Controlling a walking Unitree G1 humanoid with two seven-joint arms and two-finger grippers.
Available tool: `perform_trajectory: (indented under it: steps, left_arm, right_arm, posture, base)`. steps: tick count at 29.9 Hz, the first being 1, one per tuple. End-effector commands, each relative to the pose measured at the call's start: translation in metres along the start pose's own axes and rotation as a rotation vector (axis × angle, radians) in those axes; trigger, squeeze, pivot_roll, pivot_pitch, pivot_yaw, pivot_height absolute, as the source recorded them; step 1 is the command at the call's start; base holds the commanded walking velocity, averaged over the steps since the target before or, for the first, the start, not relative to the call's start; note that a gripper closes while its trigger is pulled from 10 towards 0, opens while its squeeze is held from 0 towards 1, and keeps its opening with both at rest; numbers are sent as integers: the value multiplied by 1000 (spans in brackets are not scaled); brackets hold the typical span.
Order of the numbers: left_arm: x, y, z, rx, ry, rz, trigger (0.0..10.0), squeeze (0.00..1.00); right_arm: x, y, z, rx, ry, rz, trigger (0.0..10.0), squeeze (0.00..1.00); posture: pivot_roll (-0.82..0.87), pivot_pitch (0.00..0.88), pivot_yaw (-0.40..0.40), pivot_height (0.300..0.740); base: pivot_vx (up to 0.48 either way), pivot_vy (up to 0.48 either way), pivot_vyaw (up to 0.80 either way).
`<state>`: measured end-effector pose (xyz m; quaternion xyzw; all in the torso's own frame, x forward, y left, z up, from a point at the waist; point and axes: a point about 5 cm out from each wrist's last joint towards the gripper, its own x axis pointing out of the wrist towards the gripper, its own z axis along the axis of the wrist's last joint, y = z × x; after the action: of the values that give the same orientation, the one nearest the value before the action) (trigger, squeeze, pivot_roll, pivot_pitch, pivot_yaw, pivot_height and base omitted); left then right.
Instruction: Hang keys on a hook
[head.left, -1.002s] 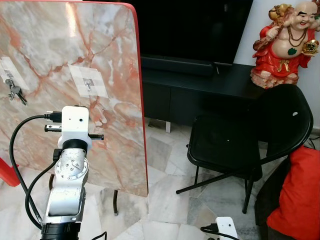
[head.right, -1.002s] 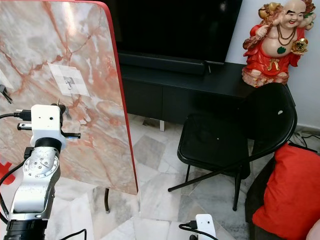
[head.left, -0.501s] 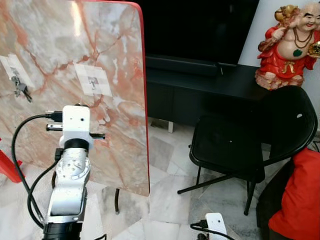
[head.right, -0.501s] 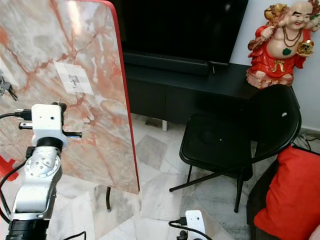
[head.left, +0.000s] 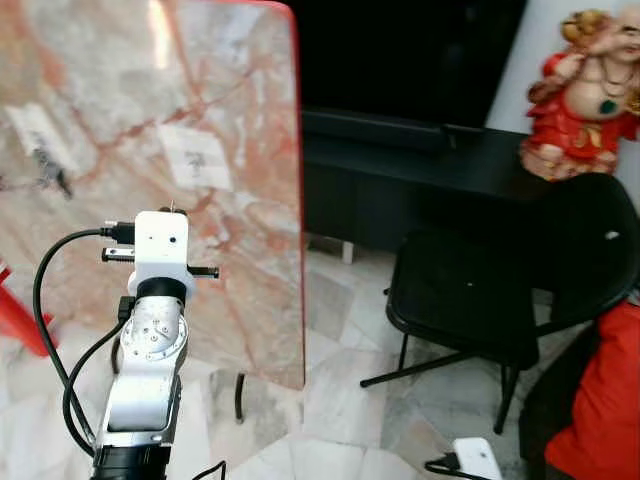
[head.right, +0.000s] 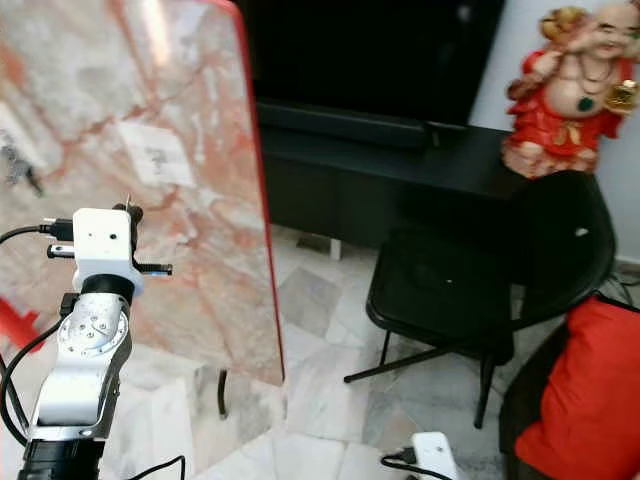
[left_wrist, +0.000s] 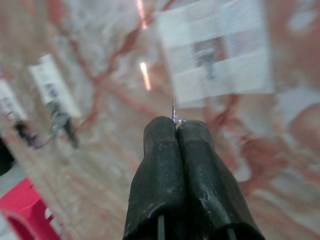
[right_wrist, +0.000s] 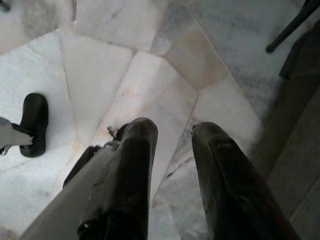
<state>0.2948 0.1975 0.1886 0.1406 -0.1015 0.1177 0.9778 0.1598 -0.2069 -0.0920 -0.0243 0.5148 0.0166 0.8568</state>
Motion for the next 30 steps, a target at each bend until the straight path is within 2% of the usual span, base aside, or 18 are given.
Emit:
perform_trajectory:
  steps: [1, 4, 5, 9, 12, 15, 19, 23, 30]
  left_arm:
    - [0, -2, 3, -7, -14, -12, 10000, 0]
    - [0, -2, 3, -7, -13, -13, 10000, 0]
    - [0, -2, 3, -8, -13, -14, 10000, 0]
    - [0, -2, 3, -8, -14, -12, 10000, 0]
    - [0, -2, 3, -9, -15, -10, 10000, 0]
    - [0, -2, 3, -9, -16, -9, 10000, 0]
    - [0, -2, 3, -9, -18, -7, 10000, 0]
    - [0, -1, 4, -9, -20, -7, 10000, 0]
    - [1, -2, 3, -9, -18, -10, 10000, 0]
  right_arm:
    - [1, 11, -4, 16, 1, 24, 10000, 0]
    - [3, 22, -4, 13, 1, 38, 10000, 0]
    - [4, 34, -2, 16, -2, 49, 10000, 0]
    - [6, 63, 3, 6, -4, 70, 10000, 0]
    - [7, 77, 8, 0, -9, 80, 10000, 0]
    - [7, 82, 11, -4, -13, 82, 10000, 0]
    - [8, 77, 17, -21, -20, 78, 10000, 0]
    - [8, 61, 21, -25, -22, 66, 10000, 0]
    - [8, 55, 20, -8, -23, 57, 10000, 0]
  posture:
    - [61, 0, -33, 740]
    - [61, 0, -33, 740]
    - [60, 0, -32, 740]
    - [60, 0, -33, 740]
    - [62, 0, -34, 740]
    - [62, 0, -34, 740]
    - [63, 0, -34, 740]
    - [65, 0, -35, 740]
    - [65, 0, -34, 740]
  base:
    - [0, 0, 0]
    - [0, 0, 0]
    - [0, 0, 0]
    - [0, 0, 0]
    - [0, 0, 0]
    - [80, 0, 0]
    - [246, 0, 0]
    - [247, 0, 583]
    - [247, 0, 162]
